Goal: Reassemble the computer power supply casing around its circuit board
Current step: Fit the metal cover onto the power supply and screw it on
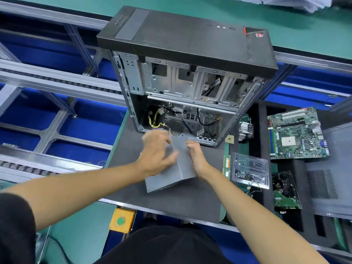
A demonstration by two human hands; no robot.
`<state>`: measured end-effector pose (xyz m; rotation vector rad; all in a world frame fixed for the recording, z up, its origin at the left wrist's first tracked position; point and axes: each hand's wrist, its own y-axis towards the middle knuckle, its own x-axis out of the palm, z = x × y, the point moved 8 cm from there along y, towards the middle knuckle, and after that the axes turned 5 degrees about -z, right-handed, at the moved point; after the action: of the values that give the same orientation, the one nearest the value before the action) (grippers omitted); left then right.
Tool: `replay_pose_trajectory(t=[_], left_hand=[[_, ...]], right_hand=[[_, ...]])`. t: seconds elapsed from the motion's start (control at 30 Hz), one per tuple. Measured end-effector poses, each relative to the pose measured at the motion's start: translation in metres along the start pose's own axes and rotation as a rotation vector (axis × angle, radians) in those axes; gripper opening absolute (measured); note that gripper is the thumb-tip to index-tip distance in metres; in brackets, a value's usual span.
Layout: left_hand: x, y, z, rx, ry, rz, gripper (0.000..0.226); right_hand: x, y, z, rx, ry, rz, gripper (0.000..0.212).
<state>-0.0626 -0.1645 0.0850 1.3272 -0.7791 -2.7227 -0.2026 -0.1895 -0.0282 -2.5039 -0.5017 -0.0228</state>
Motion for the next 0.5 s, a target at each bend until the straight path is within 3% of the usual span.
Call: replay_pose_trajectory(t=[0.03,0.1,0.17,0.2,0.27,0.37,0.43,0.5], left_hand=[[0.010,-0.020,-0.040,-0.309,-0.053,0.034,0.046],[0.019,-0.088,-0.101,-0.940,-0.236,0.161,0.068],[0.043,-0.147,-0.122,-1.383,-0.460,0.118,0.070],[0.055,-0.160,-0.123,-1.454,-0.550,0.022,0.062],[0.071,-0.163,-0.120,-1.377,-0.712,-0.141,0.048],[0.080,-0.159,-0.100,-1.229,-0.887,-0.354,0.078],[0.076,-0.152,-0.091,-1.177,-1.020,-0.346,0.100],[0.064,-0.144,-0.090,-1.095,-1.026,-0.297,0.099]], right_hand=[[-0.001,-0.002,-0.003,0.047,-0.077,-0.007,0.030],[-0.008,0.003,0.001,0.088,-0.218,-0.028,0.058],[-0.015,0.006,0.007,0.139,-0.216,-0.004,0.079],[-0.016,0.005,0.008,0.140,-0.184,0.014,0.077],[-0.019,0.001,0.015,0.141,-0.081,0.083,0.064],[-0.017,-0.006,0.040,0.153,0.143,0.168,0.059],[-0.006,-0.009,0.060,0.216,0.292,0.136,0.068],[0.006,-0.011,0.069,0.273,0.355,0.096,0.071]])
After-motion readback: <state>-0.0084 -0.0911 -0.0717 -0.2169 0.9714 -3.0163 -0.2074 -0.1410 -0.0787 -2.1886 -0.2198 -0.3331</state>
